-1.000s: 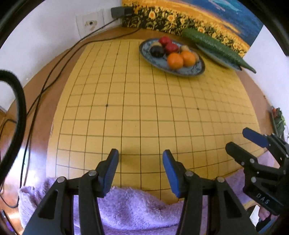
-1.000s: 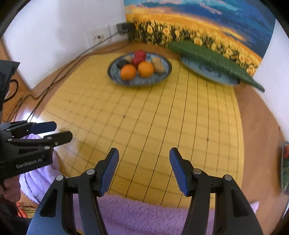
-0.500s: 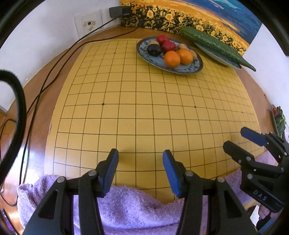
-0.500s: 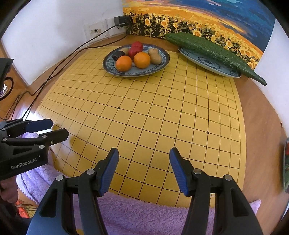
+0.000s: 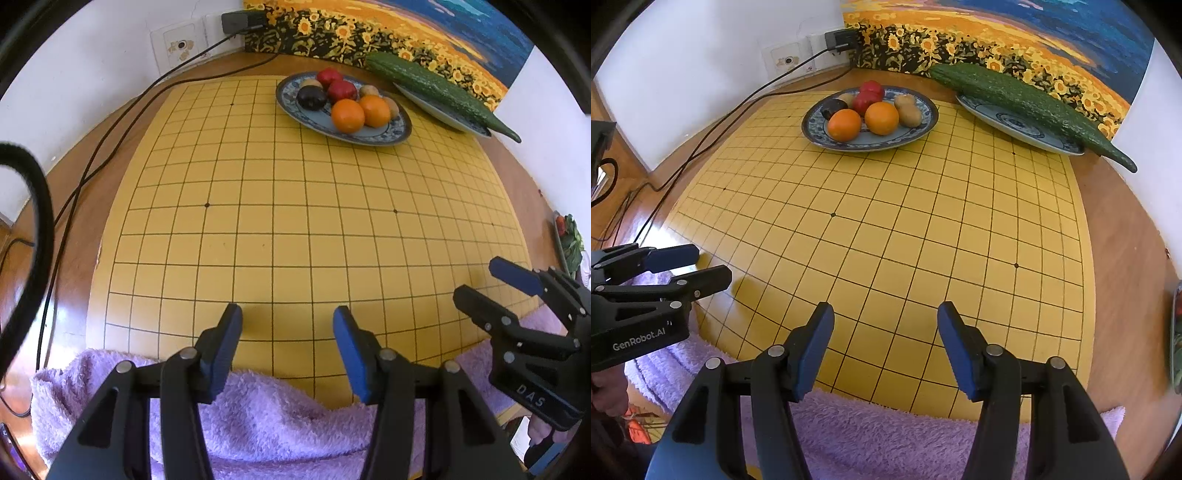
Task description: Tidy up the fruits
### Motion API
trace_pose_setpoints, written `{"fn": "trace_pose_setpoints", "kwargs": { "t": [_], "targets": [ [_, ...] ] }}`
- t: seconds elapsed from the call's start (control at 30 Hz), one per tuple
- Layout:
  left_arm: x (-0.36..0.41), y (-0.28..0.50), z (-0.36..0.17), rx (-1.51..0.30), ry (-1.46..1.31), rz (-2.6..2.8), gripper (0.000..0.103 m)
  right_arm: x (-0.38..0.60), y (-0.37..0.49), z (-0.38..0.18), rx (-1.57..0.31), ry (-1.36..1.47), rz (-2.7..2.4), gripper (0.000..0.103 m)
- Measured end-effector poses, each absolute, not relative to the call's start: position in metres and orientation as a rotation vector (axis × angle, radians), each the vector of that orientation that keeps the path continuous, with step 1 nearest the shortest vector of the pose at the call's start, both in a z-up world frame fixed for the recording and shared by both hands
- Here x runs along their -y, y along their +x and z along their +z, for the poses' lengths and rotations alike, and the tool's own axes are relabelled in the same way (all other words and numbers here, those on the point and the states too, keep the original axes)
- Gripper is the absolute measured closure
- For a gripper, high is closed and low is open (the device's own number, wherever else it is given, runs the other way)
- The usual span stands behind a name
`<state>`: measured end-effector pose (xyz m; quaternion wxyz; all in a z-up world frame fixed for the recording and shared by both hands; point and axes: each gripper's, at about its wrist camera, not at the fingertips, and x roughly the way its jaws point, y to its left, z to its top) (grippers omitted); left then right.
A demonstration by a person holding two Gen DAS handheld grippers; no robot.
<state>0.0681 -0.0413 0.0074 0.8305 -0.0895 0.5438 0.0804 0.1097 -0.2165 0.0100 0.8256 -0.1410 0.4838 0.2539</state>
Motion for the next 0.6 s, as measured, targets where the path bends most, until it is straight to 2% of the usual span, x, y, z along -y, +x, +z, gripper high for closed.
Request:
{"fn": "trace_pose_setpoints", "kwargs": {
  "t": [0.6],
  "targets": [
    [0.0429, 0.0676, 0.0070, -1.148, -0.180, 0.168, 0.048, 0.2166, 0.1081, 0.0087, -1.036, -0.292, 0.538, 0.043]
  ]
}}
